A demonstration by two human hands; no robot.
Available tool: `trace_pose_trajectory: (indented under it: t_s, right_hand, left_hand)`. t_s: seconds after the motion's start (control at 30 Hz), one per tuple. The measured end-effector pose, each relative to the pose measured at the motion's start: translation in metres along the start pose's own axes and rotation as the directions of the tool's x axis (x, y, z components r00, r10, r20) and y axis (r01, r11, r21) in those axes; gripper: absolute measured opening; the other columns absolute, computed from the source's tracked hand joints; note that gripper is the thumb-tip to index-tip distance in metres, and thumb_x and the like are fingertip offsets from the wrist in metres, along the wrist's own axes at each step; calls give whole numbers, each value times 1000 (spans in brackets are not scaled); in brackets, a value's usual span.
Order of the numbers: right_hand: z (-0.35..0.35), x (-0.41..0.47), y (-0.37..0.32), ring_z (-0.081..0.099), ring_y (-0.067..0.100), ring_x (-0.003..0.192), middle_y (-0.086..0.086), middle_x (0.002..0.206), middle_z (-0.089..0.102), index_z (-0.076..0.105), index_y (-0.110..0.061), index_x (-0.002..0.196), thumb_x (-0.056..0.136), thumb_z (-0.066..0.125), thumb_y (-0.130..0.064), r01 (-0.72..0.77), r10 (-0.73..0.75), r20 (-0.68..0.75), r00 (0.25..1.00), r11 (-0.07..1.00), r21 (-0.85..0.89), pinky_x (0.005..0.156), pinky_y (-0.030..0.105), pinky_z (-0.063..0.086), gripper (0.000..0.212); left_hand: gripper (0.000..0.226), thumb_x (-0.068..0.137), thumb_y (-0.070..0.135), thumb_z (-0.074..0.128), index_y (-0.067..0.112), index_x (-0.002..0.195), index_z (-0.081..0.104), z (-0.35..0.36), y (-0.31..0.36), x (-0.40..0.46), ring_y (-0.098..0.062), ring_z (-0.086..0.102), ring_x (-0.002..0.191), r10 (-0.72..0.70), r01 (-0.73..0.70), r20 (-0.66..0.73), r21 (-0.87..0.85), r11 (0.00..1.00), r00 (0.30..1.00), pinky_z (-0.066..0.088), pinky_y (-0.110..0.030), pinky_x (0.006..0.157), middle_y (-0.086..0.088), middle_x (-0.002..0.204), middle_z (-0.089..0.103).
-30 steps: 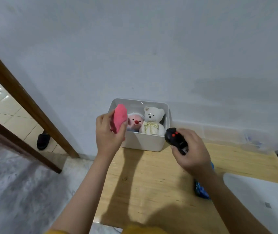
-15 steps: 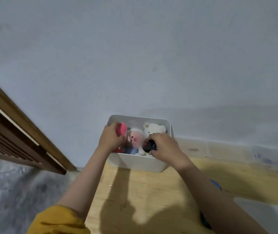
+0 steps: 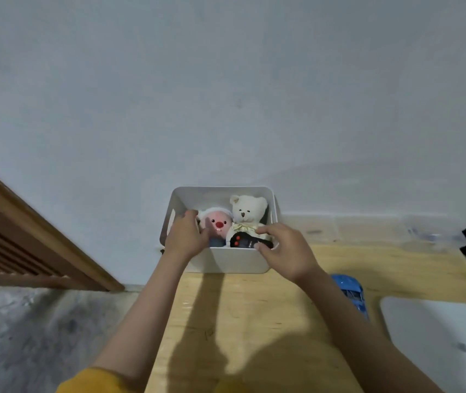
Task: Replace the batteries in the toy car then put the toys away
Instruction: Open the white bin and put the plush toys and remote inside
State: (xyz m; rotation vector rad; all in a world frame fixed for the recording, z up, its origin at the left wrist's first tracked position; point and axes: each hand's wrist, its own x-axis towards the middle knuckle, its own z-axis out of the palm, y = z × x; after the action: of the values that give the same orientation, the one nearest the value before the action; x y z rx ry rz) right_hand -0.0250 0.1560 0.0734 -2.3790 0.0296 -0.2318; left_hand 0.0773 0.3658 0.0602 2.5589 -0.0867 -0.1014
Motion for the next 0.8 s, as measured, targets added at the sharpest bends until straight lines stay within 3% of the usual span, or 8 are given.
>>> trace_pose_trajectory:
  t_s: [0.1, 0.2, 0.37, 0.57, 0.67, 0.73, 0.8]
  right_hand:
    - [-10, -35, 8, 64, 17, 93, 1, 98, 70, 70, -12, 100, 79, 72, -11, 66, -61, -145, 988, 997, 30, 83, 33, 52, 21]
    - [-17, -66, 23, 67, 21, 81, 7, 86, 72, 71, -3, 90, 71, 77, 2, 113, -117, -240, 964, 993, -32, 72, 30, 54, 21]
    - [-33, -106, 58, 61, 12, 92, -4, 94, 67, 70, -11, 95, 77, 74, -5, -143, 154, -177, 972, 987, 73, 80, 18, 41, 18]
    - [-92, -152, 109, 59, 13, 86, -2, 90, 65, 66, -10, 92, 77, 74, -4, -235, 241, -238, 941, 971, 56, 78, 19, 41, 18]
    - [-130, -179, 146, 60, 17, 91, 5, 95, 67, 68, -8, 97, 78, 74, -6, -292, 278, -267, 923, 956, -13, 82, 26, 42, 20]
    - [-152, -199, 175, 59, 21, 99, 7, 102, 66, 67, -8, 104, 81, 72, -11, -401, 380, -255, 889, 915, -36, 85, 28, 42, 24]
    - [-169, -218, 204, 56, 26, 108, 11, 112, 62, 63, -8, 112, 82, 70, -17, -515, 489, -227, 842, 854, -72, 89, 33, 44, 32]
  left_hand:
    - [46, 86, 23, 61, 7, 128, 51, 6, 14, -32, -30, 42, 128, 109, -116, -93, -76, 990, 990, 41, -38, 95, -16, 129, 52]
    - [41, 84, 15, 64, 5, 123, 56, 17, 32, -71, -30, 44, 123, 243, -266, -159, -143, 953, 957, 39, -36, 97, -17, 126, 50]
    - [40, 81, 10, 63, 6, 121, 58, 53, 68, -128, -27, 47, 122, 342, -370, -164, -196, 908, 925, 39, -33, 102, -15, 124, 50]
    - [37, 86, 22, 57, 15, 122, 56, 123, 135, -185, -12, 49, 114, 386, -379, -27, -266, 886, 922, 40, -17, 93, 0, 121, 49]
    - [32, 88, 22, 55, 16, 120, 55, 161, 178, -212, -13, 52, 103, 393, -354, 78, -304, 884, 916, 44, -20, 82, 1, 116, 48]
    - [33, 88, 21, 54, 15, 120, 54, 184, 203, -228, -17, 53, 102, 396, -337, 162, -298, 893, 904, 41, -21, 77, -2, 116, 49]
    - [41, 87, 22, 54, 14, 127, 51, 206, 224, -242, -19, 51, 111, 384, -298, 289, -300, 906, 877, 42, -22, 85, -4, 122, 48]
